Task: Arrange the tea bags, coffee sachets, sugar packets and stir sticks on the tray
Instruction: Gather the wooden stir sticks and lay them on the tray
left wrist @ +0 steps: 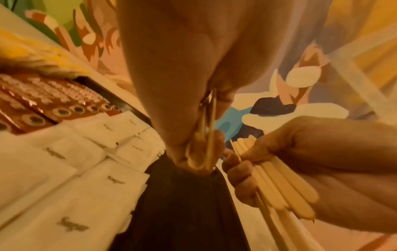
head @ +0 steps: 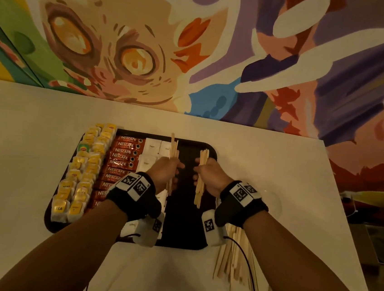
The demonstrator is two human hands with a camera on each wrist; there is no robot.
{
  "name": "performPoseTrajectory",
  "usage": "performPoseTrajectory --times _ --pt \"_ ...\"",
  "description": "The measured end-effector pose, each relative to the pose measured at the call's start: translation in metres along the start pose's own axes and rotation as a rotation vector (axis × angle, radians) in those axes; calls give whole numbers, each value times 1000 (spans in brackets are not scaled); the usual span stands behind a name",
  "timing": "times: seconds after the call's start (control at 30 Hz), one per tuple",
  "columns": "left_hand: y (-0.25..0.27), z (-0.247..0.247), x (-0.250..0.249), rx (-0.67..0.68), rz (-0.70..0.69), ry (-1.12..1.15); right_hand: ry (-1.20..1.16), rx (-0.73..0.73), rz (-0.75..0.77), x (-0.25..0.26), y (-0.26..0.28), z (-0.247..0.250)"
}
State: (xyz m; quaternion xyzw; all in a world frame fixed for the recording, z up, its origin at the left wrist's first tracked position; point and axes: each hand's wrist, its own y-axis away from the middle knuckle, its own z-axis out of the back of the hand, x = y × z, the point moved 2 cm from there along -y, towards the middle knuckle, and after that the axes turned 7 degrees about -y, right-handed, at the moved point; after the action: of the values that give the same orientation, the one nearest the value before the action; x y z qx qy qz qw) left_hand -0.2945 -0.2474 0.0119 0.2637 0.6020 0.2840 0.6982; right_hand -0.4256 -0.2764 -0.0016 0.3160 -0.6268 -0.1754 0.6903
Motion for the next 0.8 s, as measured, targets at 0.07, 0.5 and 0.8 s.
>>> performPoseTrajectory --times 0.07,0.5,0.8 --pt "-9 -6 -4 18 36 -27 56 -39 -18 7 -12 3" --pt "-72 -25 -14 -119 43 -569 616 -346 34 13 -64 1" --pt "-60 -29 -11 -122 -204 -851 625 -422 93 16 -61 0"
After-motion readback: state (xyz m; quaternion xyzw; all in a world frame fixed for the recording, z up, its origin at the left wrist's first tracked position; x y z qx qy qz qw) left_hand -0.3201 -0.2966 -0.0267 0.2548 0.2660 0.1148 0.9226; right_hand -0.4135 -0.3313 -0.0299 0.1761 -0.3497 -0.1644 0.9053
